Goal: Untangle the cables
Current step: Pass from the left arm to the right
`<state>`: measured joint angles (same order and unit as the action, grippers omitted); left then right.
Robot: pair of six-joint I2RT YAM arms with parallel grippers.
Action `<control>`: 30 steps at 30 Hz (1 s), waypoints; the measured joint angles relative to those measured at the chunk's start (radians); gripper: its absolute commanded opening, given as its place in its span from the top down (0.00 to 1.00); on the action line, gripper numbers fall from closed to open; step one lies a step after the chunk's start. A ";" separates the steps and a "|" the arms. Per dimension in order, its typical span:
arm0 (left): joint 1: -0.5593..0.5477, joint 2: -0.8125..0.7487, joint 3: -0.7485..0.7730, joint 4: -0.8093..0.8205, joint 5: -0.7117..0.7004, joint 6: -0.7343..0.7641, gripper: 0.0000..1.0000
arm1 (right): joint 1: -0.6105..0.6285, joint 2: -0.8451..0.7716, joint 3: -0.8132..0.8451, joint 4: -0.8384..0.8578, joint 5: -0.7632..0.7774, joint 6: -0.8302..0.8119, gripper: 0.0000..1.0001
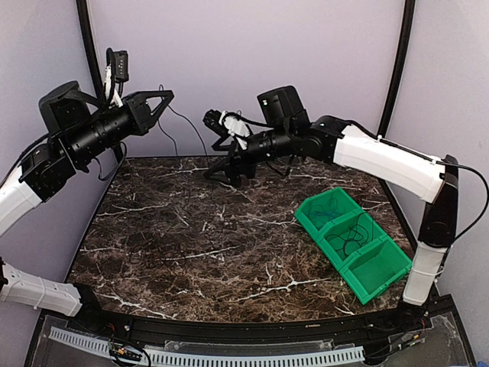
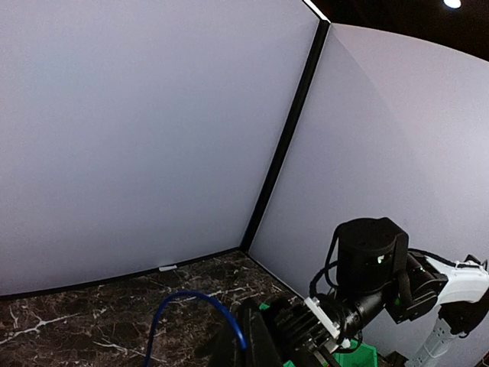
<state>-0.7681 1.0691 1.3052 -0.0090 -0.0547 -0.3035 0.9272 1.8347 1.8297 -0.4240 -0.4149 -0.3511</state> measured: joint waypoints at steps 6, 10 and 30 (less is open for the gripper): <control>0.000 0.035 -0.050 0.001 0.156 -0.068 1.00 | 0.000 0.051 0.072 0.015 0.054 0.024 0.09; -0.001 0.038 -0.069 0.013 0.248 -0.100 1.00 | 0.000 0.106 0.115 0.016 0.068 0.040 0.15; -0.001 -0.091 -0.208 0.066 0.258 -0.105 0.40 | -0.019 0.152 0.134 0.016 -0.131 0.092 1.00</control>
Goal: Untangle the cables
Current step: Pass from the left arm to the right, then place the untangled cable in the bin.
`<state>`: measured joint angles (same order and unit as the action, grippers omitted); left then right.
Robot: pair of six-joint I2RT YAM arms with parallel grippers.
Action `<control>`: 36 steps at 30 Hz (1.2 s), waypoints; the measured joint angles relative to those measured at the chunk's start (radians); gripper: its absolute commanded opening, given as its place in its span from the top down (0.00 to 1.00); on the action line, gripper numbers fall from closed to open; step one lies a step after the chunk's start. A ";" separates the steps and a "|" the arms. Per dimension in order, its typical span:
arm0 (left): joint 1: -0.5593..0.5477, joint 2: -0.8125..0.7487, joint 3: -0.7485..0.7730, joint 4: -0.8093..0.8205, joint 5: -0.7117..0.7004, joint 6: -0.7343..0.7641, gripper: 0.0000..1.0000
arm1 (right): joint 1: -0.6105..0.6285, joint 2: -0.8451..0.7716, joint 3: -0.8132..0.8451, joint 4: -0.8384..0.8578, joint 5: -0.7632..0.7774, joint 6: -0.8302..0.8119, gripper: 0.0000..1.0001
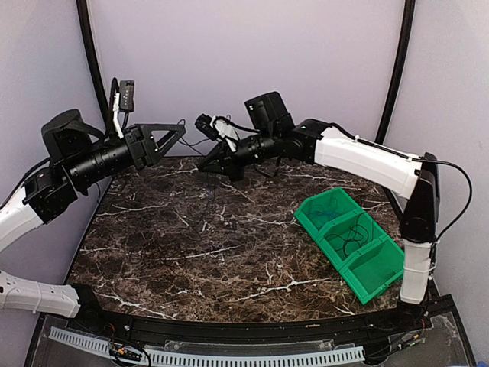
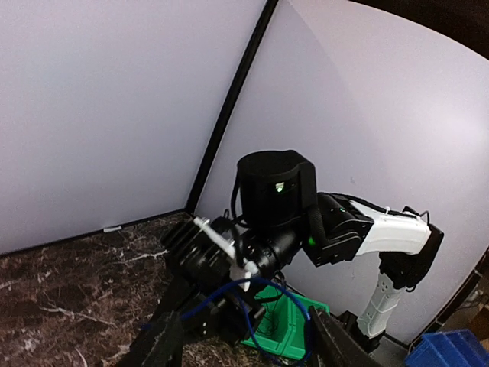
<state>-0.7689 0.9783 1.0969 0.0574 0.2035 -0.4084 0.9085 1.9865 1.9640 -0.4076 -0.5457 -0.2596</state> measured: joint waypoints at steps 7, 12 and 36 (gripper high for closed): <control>-0.002 -0.142 -0.243 -0.056 -0.256 -0.037 0.37 | -0.093 -0.082 -0.052 0.000 -0.028 0.026 1.00; -0.002 -0.148 -0.467 -0.047 -0.420 -0.140 0.37 | -0.130 -0.113 -0.042 0.007 -0.038 0.035 1.00; 0.117 0.358 -0.672 0.156 -0.515 -0.238 0.64 | -0.207 -0.177 0.024 -0.017 -0.046 0.037 1.00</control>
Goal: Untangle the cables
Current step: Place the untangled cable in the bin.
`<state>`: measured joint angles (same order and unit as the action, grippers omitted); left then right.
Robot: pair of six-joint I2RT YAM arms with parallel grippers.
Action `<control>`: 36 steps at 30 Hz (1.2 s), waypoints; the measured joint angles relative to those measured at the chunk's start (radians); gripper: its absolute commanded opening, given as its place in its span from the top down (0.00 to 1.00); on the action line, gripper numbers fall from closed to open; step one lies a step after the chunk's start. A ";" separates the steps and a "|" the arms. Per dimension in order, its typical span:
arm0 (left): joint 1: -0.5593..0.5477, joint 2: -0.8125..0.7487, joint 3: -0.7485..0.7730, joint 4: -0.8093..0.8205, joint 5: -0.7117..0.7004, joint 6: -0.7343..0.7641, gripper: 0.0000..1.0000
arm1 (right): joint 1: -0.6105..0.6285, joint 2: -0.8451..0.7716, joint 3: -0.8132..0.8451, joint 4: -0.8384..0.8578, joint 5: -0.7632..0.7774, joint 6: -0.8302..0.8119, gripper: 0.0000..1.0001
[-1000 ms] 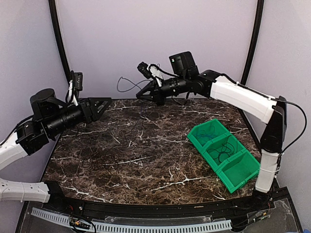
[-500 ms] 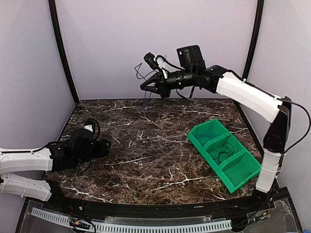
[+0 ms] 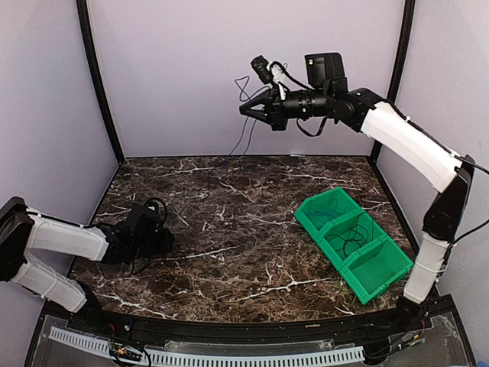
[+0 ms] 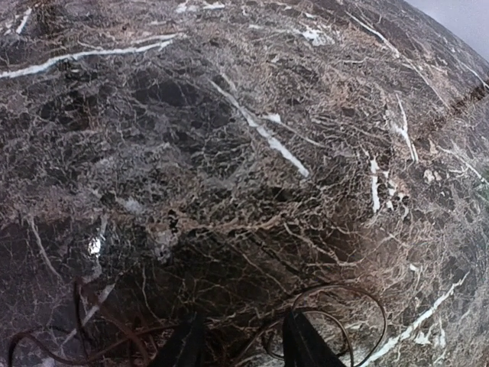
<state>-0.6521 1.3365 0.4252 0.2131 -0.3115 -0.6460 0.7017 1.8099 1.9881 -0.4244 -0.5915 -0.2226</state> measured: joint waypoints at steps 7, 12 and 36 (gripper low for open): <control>0.027 0.079 0.000 0.026 0.079 0.023 0.64 | -0.137 -0.093 0.073 -0.001 0.000 0.013 1.00; 0.029 0.078 0.001 0.036 0.108 0.043 0.56 | -0.216 -0.192 0.043 0.011 0.004 0.014 1.00; 0.029 -0.182 0.424 -0.220 0.126 0.086 0.43 | -0.539 -0.602 -0.352 -0.090 0.021 -0.039 1.00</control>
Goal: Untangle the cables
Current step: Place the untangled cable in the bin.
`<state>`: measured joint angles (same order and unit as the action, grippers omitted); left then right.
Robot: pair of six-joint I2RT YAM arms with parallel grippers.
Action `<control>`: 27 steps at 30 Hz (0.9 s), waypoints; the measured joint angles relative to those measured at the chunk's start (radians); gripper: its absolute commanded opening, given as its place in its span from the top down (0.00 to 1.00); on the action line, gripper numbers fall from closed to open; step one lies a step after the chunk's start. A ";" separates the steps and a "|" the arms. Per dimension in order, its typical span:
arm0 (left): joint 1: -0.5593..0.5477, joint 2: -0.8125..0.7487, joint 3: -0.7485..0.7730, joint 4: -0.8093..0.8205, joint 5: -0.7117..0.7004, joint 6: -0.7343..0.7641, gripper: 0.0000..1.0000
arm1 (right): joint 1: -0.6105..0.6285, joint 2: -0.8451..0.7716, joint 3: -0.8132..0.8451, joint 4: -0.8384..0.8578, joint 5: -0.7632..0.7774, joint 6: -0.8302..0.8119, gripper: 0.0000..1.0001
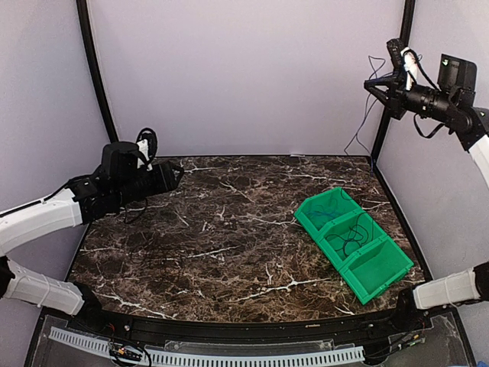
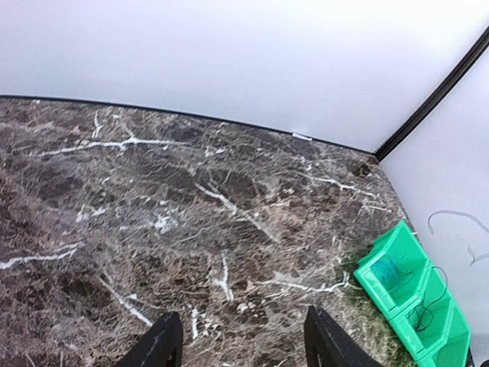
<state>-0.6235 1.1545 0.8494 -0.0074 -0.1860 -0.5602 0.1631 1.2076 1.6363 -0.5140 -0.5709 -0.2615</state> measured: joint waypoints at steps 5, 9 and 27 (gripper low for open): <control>0.000 0.077 0.190 -0.065 0.065 0.021 0.43 | -0.013 -0.063 -0.062 -0.045 0.030 -0.032 1.00; 0.000 0.185 0.351 -0.132 0.152 0.034 0.44 | -0.021 -0.121 -0.142 -0.081 0.056 -0.060 1.00; 0.000 0.412 0.524 -0.176 0.150 0.240 0.43 | -0.056 -0.219 -0.295 -0.180 0.103 -0.123 1.00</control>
<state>-0.6235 1.5669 1.3735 -0.1837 -0.0360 -0.3199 0.1074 0.9890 1.3411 -0.6945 -0.4675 -0.3843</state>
